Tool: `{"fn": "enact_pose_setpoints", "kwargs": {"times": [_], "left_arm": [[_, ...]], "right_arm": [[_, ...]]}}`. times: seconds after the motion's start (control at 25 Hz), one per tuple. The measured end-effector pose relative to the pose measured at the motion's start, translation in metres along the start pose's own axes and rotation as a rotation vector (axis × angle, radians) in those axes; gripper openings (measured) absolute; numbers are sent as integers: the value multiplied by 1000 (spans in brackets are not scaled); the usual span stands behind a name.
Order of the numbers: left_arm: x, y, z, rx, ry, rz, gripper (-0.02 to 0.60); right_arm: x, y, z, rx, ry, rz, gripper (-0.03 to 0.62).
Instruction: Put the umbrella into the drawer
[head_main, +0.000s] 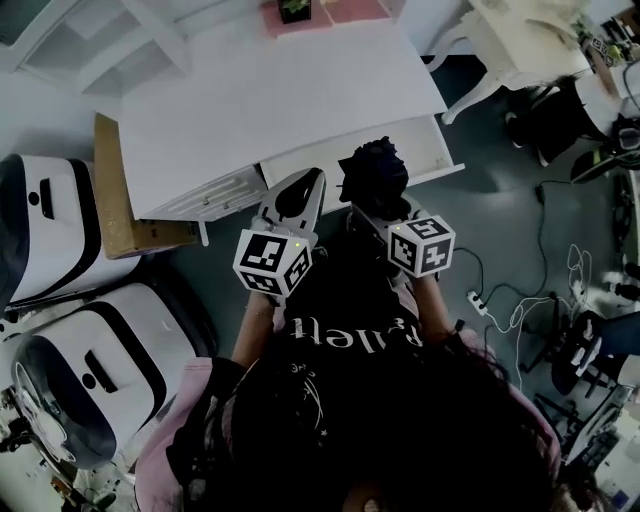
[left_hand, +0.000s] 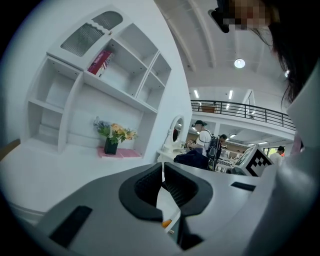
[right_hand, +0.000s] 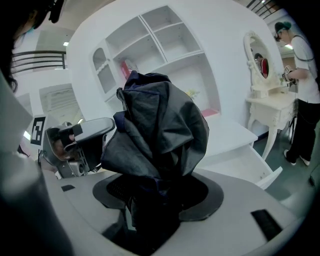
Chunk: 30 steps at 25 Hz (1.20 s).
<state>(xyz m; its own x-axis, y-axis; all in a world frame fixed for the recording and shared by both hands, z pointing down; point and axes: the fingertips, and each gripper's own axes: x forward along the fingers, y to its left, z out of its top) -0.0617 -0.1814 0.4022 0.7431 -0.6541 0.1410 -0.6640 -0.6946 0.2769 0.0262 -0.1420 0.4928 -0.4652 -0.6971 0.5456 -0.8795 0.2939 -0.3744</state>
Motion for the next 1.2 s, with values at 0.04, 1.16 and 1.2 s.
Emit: {"fn": "enact_pose_setpoints", "kwargs": {"times": [0.04,1.16,1.2], "left_arm": [[4,3,0,-5,3,16,25],[72,57,-3,-89,-30,455,25],[72,58,-4,-92,-30,467,25]], "right_arm": [[5,-5,1,-8,17,9,279],[137,-131,-20,-715,565,356,279],[141,-133,-26,-734,586,365,279]]}}
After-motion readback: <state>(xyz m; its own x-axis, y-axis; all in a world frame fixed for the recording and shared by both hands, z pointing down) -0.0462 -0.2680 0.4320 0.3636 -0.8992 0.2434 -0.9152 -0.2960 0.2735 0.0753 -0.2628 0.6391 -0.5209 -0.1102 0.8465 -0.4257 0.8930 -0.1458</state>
